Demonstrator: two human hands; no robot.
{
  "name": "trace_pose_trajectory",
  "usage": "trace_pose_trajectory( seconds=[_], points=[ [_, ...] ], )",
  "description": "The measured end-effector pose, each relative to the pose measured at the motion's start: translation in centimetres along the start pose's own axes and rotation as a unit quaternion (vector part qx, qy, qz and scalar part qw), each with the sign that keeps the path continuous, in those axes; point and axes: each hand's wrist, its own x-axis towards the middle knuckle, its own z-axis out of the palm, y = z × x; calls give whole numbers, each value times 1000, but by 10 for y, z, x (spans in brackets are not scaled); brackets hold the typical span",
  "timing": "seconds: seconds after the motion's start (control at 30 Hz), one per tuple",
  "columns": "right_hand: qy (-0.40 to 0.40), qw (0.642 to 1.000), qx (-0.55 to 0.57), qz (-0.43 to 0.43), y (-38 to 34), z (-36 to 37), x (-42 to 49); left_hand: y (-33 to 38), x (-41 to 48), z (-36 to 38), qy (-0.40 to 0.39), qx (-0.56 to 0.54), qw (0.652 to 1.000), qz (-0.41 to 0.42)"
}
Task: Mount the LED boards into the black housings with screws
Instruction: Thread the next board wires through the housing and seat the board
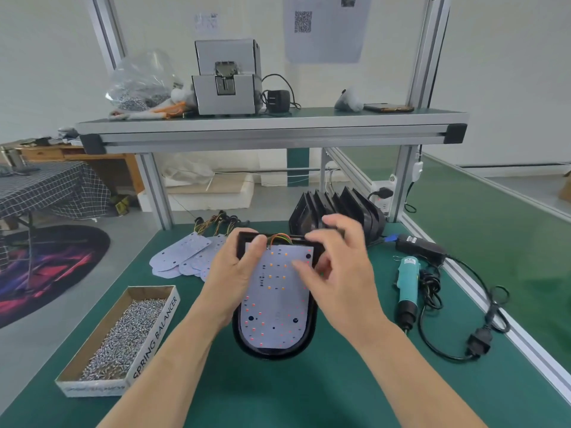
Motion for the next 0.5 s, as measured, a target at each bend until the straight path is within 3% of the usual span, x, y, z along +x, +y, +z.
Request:
trace_pose_trajectory(
  seconds=[0.07, 0.1, 0.17, 0.23, 0.27, 0.4, 0.5],
  points=[
    [34, 991, 120, 54, 11, -6, 6, -2, 1, -2, 6, -44, 998, -37],
    [9, 977, 182, 112, 17, -9, 10, -2, 1, -3, 3, -57, 997, -49],
    [-136, 931, 274, 198, 28, -10, 12, 0, -1, -4, -12, -70, 996, -56],
    [-264, 882, 331, 204, 30, -3, 9, 4, -4, 0, -33, -82, 994, -66],
    [-285, 880, 326, 197, 30, 2, 7, 6, -5, 3, -41, -83, 993, -73],
    [-283, 937, 137, 149, 35, 14, -2, 13, -7, 7, -37, -115, 988, -96],
    [-270, 934, 121, 199, 37, 17, -8, 18, -13, 8, -40, -155, 982, -95]
  ],
)
